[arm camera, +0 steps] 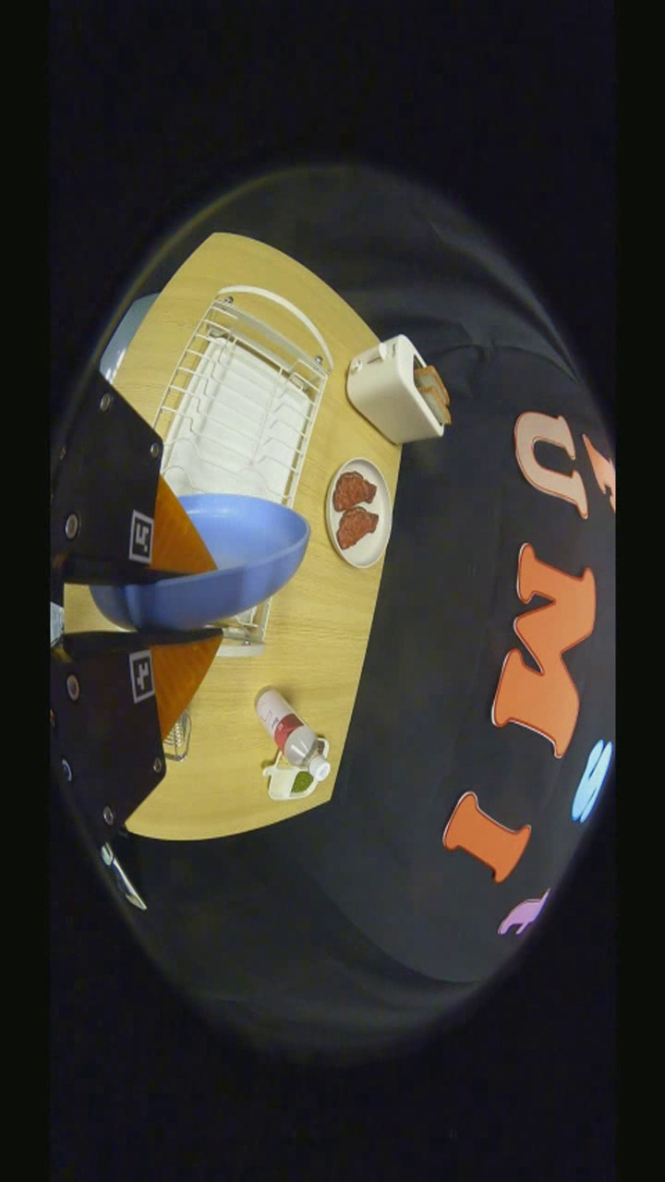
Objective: Take the plate from the dish rack, then take the spoon from the basket and place it into the plate.
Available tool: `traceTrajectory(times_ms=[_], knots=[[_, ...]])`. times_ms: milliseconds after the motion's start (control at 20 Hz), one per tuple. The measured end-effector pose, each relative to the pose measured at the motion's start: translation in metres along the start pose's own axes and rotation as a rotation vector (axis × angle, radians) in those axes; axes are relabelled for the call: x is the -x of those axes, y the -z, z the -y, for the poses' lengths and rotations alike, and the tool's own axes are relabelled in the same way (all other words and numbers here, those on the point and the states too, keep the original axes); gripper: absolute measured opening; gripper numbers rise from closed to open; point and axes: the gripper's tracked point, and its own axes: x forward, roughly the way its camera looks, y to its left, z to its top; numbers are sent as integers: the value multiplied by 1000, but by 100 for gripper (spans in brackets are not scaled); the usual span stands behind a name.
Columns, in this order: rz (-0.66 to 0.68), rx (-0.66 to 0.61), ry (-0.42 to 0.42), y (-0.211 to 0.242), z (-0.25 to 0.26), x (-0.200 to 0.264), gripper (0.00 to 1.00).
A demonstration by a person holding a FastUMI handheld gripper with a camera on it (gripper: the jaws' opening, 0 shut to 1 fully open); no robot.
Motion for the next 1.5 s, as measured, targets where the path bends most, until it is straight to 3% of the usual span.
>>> traceTrajectory(times_ms=[250,600,1100,1350,1500], knots=[[25,-4,-76,43,0,25,20],[-6,-115,-227,126,2,37,20],[-38,-343,-461,212,-6,9,20],[-59,-455,-544,236,-17,-8,20],[-59,-477,-549,241,-18,-18,20]])
